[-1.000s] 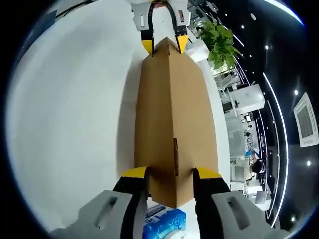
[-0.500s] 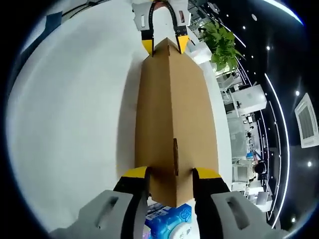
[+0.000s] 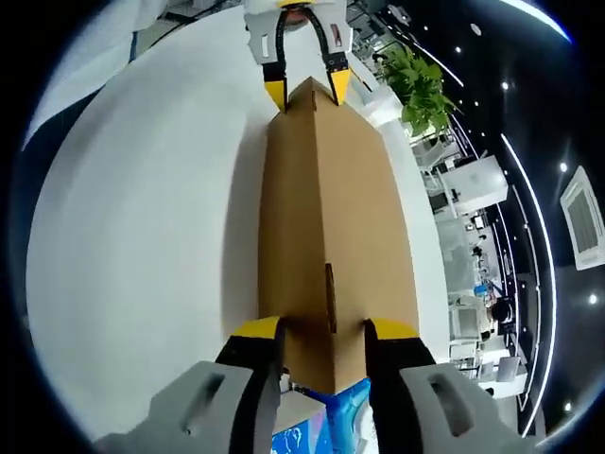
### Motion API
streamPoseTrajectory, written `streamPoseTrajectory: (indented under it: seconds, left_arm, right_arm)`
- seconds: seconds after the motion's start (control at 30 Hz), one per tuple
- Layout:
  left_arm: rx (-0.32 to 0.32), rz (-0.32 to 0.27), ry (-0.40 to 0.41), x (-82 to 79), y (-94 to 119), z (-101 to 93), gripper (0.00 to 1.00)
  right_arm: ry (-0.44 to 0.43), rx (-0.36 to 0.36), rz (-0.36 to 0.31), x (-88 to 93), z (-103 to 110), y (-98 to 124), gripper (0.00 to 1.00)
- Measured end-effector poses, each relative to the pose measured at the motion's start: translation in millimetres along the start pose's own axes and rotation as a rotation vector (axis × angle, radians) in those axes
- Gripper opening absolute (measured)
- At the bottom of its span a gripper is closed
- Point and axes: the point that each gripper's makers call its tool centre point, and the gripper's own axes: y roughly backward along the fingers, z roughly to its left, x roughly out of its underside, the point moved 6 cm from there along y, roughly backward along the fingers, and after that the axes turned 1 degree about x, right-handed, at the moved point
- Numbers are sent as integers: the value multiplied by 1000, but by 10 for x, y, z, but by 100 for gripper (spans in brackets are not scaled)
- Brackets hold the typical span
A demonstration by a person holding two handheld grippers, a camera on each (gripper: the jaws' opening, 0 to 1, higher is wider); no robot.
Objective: Operate the shoe box by opening the lid, removing the specified soft item, and placing it in the target area until the item is outside and the box remains undamaged.
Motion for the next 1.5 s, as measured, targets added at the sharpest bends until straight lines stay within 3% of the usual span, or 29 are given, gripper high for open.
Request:
streamPoseTrajectory:
  seconds: [0.2, 0.27, 0.33, 0.4, 0.57, 0.67, 1.5]
  left_arm:
    - [2, -4, 7, -57, 84, -73, 37]
    - [3, -8, 14, -61, 93, -84, 37]
    - [4, -8, 16, -68, 97, -88, 37]
    - [5, -8, 17, -65, 93, -92, 37]
    - [9, -10, 16, -68, 89, -81, 37]
    - [14, -1, 21, -76, 88, -70, 37]
    - [16, -1, 6, -212, 162, -185, 37]
  right_arm:
    - [29, -2, -9, 49, 48, 74, 30]
    - [77, -1, -2, 57, 57, 82, 30]
    - [137, 13, 14, 68, 81, 79, 33]
    - [74, 29, -26, 67, 101, 59, 35]
    - [161, 61, -10, 115, 118, -38, 41]
    - [133, 91, -12, 98, 66, -35, 38]
    - [18, 66, -11, 157, 219, 199, 37]
